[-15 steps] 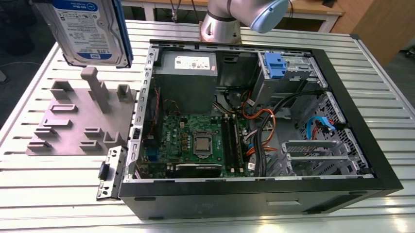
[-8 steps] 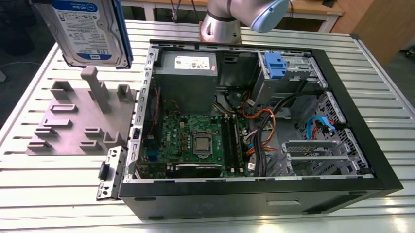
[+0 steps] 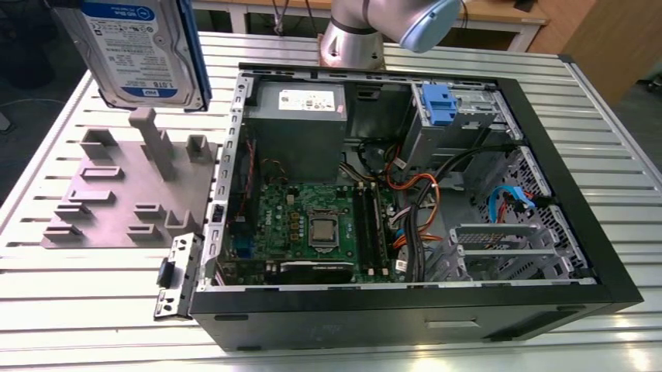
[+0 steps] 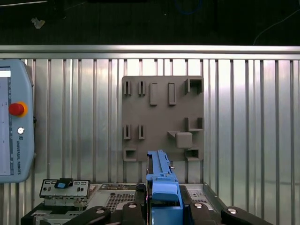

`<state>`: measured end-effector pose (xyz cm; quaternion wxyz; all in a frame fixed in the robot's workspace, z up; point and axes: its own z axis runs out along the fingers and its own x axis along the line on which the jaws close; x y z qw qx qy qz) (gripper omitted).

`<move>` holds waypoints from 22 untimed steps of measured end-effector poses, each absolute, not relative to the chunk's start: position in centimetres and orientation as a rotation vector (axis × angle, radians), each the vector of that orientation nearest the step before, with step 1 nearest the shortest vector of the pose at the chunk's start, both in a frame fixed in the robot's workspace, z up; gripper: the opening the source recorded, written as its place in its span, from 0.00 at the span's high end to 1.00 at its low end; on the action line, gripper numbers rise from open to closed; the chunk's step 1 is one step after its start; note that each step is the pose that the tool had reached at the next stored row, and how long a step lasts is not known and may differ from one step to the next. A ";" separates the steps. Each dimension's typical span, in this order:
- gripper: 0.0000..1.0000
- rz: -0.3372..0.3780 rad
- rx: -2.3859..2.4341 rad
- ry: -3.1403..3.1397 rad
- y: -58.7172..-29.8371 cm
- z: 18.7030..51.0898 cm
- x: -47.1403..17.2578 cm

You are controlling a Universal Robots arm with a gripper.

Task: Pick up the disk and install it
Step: 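Pick up the disk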

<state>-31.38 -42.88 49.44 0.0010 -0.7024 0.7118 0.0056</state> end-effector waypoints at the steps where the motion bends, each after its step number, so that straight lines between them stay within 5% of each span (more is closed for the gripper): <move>1: 0.63 0.017 -2.205 2.234 -43.1 49.4 -31.4; 22: 0.63 0.017 -2.205 2.235 -43.7 49.4 -30.2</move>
